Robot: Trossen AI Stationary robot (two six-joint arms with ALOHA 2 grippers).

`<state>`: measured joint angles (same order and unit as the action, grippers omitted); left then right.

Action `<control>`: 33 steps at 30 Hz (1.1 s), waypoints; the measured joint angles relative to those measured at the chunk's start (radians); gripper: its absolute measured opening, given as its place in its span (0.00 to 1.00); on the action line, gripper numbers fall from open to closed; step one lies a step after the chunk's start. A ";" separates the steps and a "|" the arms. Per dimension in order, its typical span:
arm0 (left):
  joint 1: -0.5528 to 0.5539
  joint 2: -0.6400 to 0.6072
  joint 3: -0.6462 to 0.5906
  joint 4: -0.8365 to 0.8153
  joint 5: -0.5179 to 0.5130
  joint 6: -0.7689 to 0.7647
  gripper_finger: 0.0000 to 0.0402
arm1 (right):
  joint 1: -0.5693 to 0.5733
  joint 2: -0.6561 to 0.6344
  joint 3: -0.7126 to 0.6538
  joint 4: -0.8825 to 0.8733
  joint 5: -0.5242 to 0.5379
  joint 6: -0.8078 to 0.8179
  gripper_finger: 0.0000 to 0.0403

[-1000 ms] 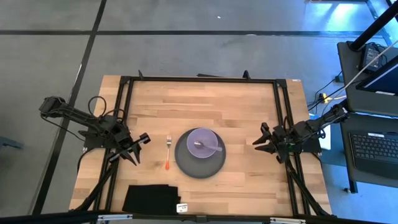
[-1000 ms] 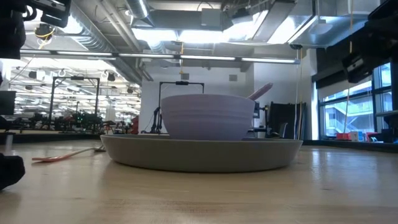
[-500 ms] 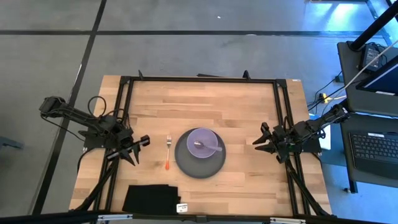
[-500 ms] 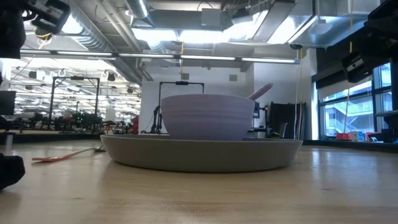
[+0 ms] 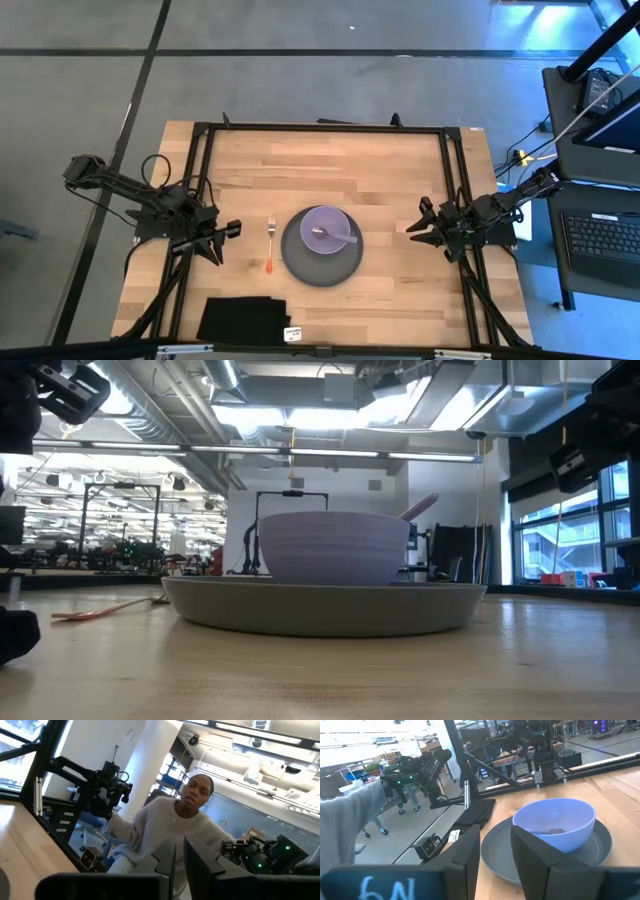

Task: Set table place
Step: Return to Home Position

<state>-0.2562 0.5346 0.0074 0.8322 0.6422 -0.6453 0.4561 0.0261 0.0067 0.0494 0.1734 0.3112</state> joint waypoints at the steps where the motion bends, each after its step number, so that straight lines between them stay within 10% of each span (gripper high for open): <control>1: 0.000 0.000 0.000 -0.001 0.000 0.000 0.07 | 0.000 0.000 0.000 0.000 0.000 0.000 0.28; 33: 0.000 -0.413 0.000 -0.001 -0.050 0.055 0.07 | 0.000 0.000 0.000 0.000 0.000 -0.001 0.28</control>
<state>-0.2558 0.1215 0.0074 0.8314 0.5925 -0.5899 0.4557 0.0261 0.0067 0.0498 0.1730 0.3103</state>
